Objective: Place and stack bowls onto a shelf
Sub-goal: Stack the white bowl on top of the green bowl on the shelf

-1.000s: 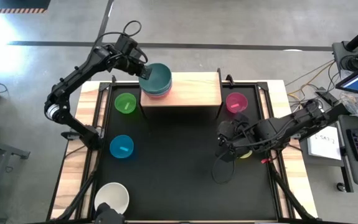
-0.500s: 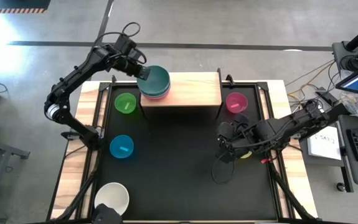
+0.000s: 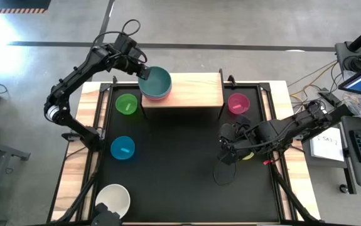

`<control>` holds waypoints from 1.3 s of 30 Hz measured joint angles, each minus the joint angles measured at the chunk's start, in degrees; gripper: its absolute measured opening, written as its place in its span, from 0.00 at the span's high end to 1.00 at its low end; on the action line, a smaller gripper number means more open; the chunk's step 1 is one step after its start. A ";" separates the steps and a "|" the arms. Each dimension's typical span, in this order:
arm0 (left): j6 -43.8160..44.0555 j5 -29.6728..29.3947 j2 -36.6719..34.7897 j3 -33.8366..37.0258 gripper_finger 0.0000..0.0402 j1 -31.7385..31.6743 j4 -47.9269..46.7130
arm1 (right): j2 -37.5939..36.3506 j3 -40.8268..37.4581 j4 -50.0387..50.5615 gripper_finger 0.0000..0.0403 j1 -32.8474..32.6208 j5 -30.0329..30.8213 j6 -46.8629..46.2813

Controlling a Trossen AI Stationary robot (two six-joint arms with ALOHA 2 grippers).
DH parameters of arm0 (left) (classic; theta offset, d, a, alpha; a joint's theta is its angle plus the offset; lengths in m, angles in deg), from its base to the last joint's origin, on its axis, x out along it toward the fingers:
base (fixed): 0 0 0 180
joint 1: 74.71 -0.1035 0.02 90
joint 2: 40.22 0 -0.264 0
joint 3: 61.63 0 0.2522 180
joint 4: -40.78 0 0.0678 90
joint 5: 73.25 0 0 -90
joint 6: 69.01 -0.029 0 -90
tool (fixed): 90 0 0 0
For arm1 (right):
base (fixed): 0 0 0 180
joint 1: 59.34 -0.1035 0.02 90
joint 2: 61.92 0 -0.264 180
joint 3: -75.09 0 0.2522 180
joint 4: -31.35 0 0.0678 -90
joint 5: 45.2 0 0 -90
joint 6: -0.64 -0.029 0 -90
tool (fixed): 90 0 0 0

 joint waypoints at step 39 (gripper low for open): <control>52.53 -5.85 -17.95 24.14 0.70 72.12 -15.51 | 0.00 -8.46 1.20 0.59 0.02 4.72 -0.45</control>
